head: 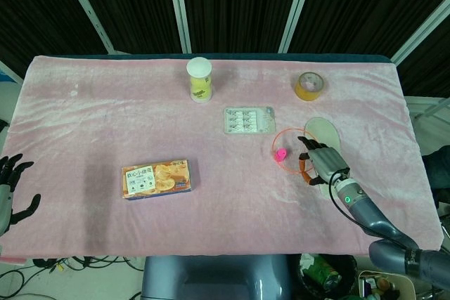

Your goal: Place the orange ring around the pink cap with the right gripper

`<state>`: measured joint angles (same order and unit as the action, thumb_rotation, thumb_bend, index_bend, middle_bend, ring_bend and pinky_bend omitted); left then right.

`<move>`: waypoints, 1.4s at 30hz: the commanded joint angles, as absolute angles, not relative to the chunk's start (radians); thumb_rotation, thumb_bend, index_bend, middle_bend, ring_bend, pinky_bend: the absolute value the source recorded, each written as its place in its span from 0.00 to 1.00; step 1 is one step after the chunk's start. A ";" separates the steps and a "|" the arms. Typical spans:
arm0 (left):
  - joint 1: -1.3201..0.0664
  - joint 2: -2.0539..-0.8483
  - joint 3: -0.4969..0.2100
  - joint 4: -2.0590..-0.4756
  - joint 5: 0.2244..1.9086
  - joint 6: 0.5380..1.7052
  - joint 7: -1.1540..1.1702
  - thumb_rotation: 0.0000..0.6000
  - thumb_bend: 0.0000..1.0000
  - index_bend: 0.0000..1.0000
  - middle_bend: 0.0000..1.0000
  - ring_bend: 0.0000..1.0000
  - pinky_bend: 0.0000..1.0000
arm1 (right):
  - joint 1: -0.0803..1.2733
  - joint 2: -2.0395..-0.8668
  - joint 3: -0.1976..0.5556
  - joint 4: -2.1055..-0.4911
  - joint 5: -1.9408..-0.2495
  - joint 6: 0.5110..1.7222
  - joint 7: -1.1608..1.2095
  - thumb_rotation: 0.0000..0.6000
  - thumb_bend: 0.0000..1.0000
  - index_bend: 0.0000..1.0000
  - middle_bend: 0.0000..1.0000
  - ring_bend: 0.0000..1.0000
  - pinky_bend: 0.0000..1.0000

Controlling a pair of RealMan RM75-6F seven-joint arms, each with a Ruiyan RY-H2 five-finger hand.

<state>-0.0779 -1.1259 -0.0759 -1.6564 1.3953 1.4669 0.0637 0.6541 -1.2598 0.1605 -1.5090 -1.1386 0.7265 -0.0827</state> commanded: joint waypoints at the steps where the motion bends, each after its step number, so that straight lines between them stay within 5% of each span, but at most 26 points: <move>1: -0.079 -1.126 -0.076 -1.656 1.395 1.465 0.064 1.00 0.33 0.19 0.07 0.00 0.00 | 0.664 -1.278 0.158 -1.493 -1.127 0.719 -0.090 1.00 0.44 0.68 0.00 0.07 0.16; 15: -0.078 -1.123 -0.076 -1.657 1.391 1.464 0.062 1.00 0.33 0.19 0.07 0.00 0.00 | 0.697 -1.325 0.146 -1.467 -1.048 0.704 -0.143 1.00 0.37 0.42 0.00 0.05 0.16; 32: -0.078 -1.123 -0.076 -1.659 1.391 1.465 0.063 1.00 0.33 0.19 0.07 0.00 0.00 | 0.642 -1.207 0.121 -1.600 -1.046 0.820 -0.163 1.00 0.32 0.40 0.00 0.05 0.16; 36: -0.078 -1.124 -0.075 -1.660 1.394 1.466 0.064 1.00 0.33 0.19 0.07 0.00 0.00 | 0.582 -1.115 0.098 -1.710 -1.077 0.893 -0.157 1.00 0.30 0.23 0.00 0.05 0.16; 42: -0.078 -1.126 -0.073 -1.661 1.399 1.469 0.067 1.00 0.33 0.19 0.07 0.00 0.00 | 0.409 -1.080 0.017 -1.790 -1.280 1.177 -0.157 1.00 0.27 0.01 0.00 0.05 0.16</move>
